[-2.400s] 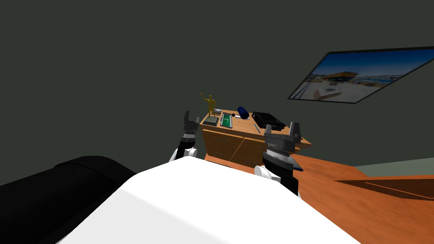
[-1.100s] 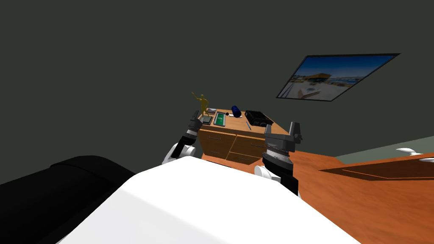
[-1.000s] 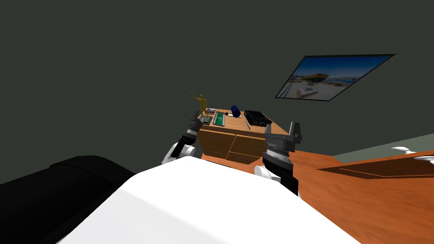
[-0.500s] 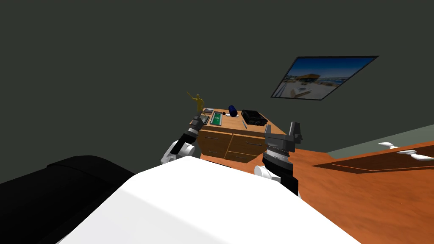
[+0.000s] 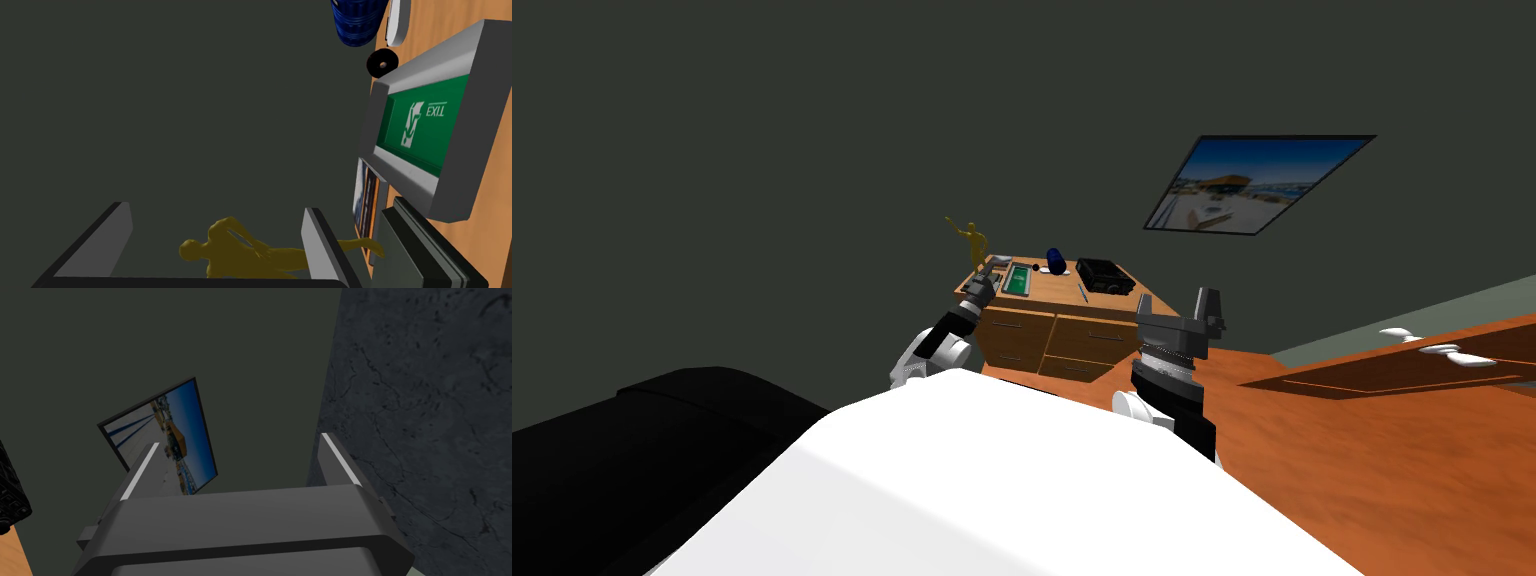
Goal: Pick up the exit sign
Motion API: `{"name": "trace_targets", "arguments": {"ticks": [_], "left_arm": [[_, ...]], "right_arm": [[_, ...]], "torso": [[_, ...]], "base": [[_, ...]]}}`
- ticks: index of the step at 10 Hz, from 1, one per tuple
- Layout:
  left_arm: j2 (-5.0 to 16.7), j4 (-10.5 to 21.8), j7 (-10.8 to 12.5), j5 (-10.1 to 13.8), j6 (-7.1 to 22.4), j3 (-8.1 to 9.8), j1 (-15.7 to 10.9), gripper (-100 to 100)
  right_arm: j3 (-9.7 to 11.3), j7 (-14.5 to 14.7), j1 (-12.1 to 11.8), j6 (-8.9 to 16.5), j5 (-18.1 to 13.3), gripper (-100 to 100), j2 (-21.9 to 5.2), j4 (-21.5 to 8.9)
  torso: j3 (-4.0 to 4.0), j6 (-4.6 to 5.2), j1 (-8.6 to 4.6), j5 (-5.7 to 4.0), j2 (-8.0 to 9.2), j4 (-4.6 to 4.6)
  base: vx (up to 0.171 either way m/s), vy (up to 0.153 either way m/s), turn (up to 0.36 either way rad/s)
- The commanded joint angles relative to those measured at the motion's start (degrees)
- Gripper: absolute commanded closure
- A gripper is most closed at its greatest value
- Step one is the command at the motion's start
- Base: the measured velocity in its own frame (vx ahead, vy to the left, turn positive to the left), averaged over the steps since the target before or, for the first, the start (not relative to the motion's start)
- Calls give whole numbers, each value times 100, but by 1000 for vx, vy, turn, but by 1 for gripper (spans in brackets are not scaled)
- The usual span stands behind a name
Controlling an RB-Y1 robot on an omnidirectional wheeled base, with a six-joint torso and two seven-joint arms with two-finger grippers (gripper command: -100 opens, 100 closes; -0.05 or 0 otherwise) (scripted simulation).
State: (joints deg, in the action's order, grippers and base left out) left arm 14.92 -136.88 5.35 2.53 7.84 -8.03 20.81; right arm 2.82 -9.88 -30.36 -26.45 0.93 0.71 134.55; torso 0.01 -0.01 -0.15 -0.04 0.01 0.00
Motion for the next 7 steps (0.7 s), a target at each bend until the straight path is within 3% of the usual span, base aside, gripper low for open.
{"name": "trace_targets", "arguments": {"ticks": [1, 2, 4, 5, 7], "left_arm": [[17, -15, -7, 12, 211, 0, -27, -100], [151, -83, -57, 99, 407, -8, -130, -100], [151, -83, -57, 99, 629, -8, -130, -100], [287, -148, -108, 191, 845, -9, -238, -100], [287, -148, -108, 191, 1057, -9, -238, -100]], "right_arm": [[0, 0, 0, 0, 0, 0, 0, 0], [0, 0, 0, 0, 0, 0, 0, 0], [0, 0, 0, 0, 0, 0, 0, 0], [0, 0, 0, 0, 0, 0, 0, 0], [0, 0, 0, 0, 0, 0, 0, 0]], "torso": [[0, 0, 0, 0, 0, 0], [-1, -1, 8, 2, -2, 0], [-1, 0, 1, 0, -2, -1], [-1, -1, 9, 2, -1, -1], [0, 0, 3, 1, 0, 0]], "base": [[7, -17, 3], [3, -44, -74], [4, -29, -13], [-1, -35, -56], [2, -27, -25]]}}
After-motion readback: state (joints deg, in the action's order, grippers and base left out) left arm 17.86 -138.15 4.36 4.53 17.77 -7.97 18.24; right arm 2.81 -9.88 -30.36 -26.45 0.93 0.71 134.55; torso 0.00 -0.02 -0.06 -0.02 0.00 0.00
